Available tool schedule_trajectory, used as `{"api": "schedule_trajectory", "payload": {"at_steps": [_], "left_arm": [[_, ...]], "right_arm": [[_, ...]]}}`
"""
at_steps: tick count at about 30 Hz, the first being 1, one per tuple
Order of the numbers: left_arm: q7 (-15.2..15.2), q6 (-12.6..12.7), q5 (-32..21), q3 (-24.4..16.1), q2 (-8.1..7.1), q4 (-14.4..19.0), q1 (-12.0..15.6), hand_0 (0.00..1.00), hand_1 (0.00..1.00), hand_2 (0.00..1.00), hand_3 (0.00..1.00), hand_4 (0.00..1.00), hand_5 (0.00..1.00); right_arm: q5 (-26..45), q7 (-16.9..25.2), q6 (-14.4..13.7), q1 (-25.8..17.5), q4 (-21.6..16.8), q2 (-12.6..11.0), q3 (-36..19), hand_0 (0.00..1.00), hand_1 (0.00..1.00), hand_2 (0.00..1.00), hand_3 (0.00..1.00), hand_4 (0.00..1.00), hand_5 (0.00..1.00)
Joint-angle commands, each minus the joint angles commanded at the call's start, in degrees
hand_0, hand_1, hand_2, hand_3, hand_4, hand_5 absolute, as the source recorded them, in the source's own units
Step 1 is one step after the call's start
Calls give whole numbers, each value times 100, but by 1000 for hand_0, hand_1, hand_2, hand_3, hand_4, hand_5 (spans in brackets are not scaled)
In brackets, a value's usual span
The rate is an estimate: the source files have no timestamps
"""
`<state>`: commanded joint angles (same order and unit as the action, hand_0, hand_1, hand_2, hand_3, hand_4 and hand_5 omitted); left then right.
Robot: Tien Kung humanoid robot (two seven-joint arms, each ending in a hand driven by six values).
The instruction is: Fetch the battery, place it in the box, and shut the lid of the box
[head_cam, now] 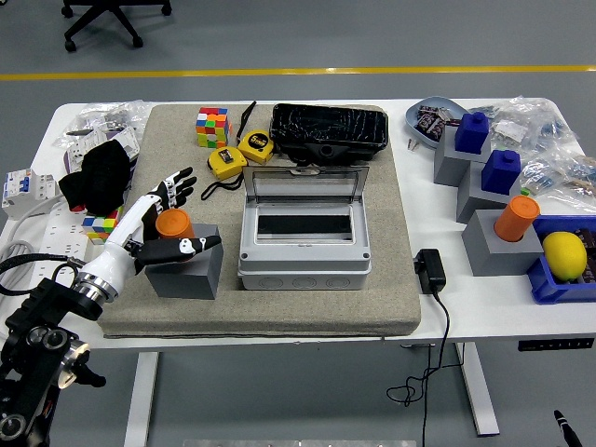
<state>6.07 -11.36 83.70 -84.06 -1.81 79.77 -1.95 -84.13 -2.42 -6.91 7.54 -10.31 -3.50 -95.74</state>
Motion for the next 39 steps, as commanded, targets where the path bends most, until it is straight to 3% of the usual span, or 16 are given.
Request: {"api": "schedule_trajectory", "payload": {"at_steps": [10,11,16,17,20,39], "left_arm": [[164,388,-196,233,8,-112,36,961,975,940,956,998,2],[185,437,-211,253,11,-116,44,916,929,874,862,998,2],[363,843,-379,399,23,-109,104,916,929,874,862,998,2],[395,921,-419,418,28,-102,116,814,858,789,751,998,2],[473,1078,-605,486,48,-116,145,814,858,789,751,998,2],[615,1446,-866,783,106,-303,224,724,807,730,712,998,2]], "right_arm": [[-8,-2,0,1,0,0,-13,861,786,763,787,998,998],[-6,-3,0,1,0,0,-13,861,786,762,785,998,998],[-14,-5,0,3,0,-2,-24,861,786,762,785,998,998],[-14,-4,0,3,0,-1,-24,861,785,761,784,998,998],[-21,-4,2,-1,0,-1,-26,861,785,761,784,998,998],[-20,-3,5,1,0,3,-19,861,784,760,781,998,998]]}}
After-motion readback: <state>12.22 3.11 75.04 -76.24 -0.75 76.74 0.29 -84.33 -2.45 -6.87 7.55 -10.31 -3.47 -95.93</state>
